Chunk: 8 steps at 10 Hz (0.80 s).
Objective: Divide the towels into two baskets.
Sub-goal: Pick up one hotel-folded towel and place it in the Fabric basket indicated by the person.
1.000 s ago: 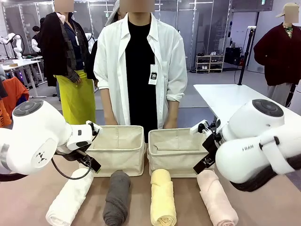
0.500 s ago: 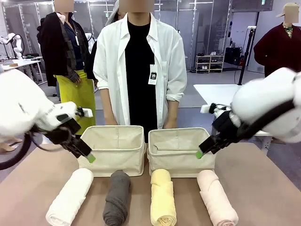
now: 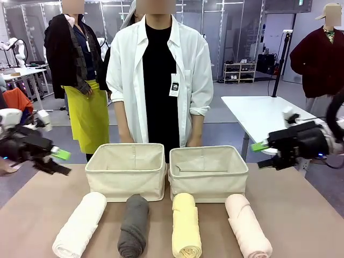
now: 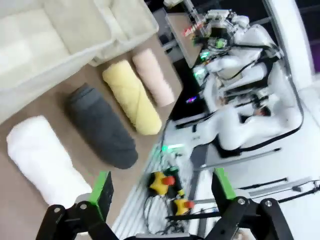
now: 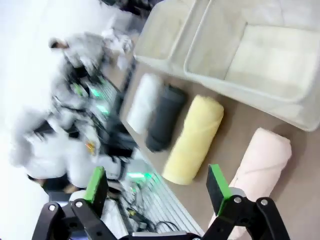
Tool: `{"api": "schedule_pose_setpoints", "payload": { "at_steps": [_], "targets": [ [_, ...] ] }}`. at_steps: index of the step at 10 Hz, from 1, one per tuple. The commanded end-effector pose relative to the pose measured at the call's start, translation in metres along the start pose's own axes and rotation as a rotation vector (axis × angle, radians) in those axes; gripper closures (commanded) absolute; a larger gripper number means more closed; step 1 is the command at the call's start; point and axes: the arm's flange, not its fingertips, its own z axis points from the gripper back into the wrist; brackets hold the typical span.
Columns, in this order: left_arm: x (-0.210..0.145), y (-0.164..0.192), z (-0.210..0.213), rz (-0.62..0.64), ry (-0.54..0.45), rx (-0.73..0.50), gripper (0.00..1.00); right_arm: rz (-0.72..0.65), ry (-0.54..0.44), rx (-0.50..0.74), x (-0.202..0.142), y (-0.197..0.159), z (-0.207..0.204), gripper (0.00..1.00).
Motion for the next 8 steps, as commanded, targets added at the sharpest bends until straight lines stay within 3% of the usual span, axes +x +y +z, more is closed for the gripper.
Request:
{"api": "schedule_pose_setpoints", "payload": {
  "at_steps": [1, 3, 6, 8],
  "targets": [
    [-0.018, 0.037, 0.047, 0.087, -0.114, -0.047, 0.0, -0.056, -0.137, 0.039, -0.018, -0.027, 0.04, 0.0],
    [-0.069, 0.061, 0.107, 0.179, -0.313, -0.047, 0.0, -0.149, -0.333, 0.071, -0.055, -0.052, 0.104, 0.0],
    [-0.111, 0.059, 0.16, 0.212, -0.45, 0.002, 0.0, -0.262, -0.519, 0.035, -0.103, -0.08, 0.164, 0.0],
    [-0.119, 0.056, 0.169, 0.222, -0.479, 0.023, 0.0, -0.282, -0.572, 0.018, -0.117, -0.087, 0.179, 0.0]
  ]
}}
